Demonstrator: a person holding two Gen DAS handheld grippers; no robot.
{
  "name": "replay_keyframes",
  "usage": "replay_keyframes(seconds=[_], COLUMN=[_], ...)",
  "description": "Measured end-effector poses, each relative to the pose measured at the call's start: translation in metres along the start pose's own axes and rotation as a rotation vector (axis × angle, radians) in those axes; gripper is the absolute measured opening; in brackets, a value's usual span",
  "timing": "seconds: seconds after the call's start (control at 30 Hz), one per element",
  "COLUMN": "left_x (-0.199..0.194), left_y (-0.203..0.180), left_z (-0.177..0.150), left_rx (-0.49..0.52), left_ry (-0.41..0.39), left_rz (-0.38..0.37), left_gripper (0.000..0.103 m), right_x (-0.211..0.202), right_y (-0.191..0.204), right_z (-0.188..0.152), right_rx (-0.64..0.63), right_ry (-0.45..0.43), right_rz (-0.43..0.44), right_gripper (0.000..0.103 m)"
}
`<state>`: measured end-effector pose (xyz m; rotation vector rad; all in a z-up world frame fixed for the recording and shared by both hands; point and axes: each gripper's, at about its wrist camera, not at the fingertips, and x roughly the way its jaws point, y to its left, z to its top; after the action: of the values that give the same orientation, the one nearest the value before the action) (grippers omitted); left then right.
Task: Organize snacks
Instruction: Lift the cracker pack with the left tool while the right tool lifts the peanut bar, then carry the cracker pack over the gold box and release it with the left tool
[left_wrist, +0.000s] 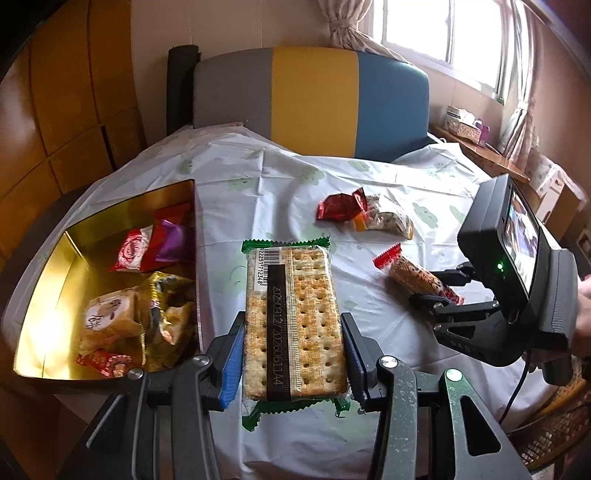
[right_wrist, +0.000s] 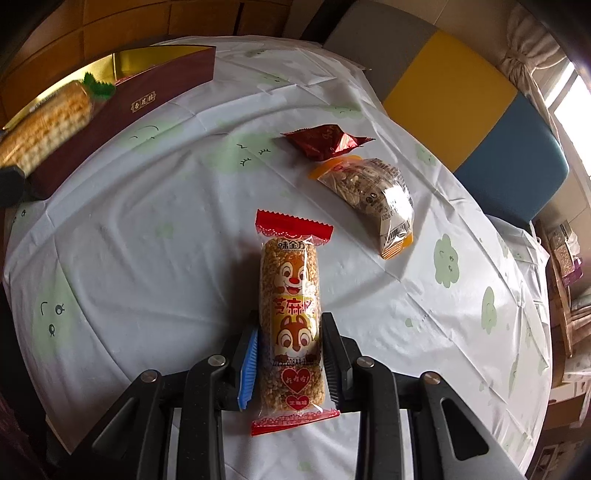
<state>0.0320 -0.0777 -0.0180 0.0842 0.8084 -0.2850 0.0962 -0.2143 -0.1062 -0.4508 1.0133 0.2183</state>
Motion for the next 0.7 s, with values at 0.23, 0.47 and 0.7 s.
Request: replay_keyframes(seconds=[0.23,0.47,0.7], left_x=[-0.009,-0.018,-0.026], left_y=[0.014,0.048,0.141], left_z=[0.003,0.006,0.009], left_rx=[-0.028,-0.101,-0.345], left_ry=[-0.017,-0.024,-0.011], left_rz=[0.017,0.053,0.111], left_gripper=[0.048,0.048,0.048], right_x=[-0.004,-0.001,0.002], right_y=[0.003,-0.002,-0.006], right_z=[0.000,0.001,0.002], right_rx=[-0.001,0.001,0.009], right_ry=[0.000,0.000,-0.001], right_rz=[0.002,0.006,0.007], right_gripper=[0.031,0.031,0.031])
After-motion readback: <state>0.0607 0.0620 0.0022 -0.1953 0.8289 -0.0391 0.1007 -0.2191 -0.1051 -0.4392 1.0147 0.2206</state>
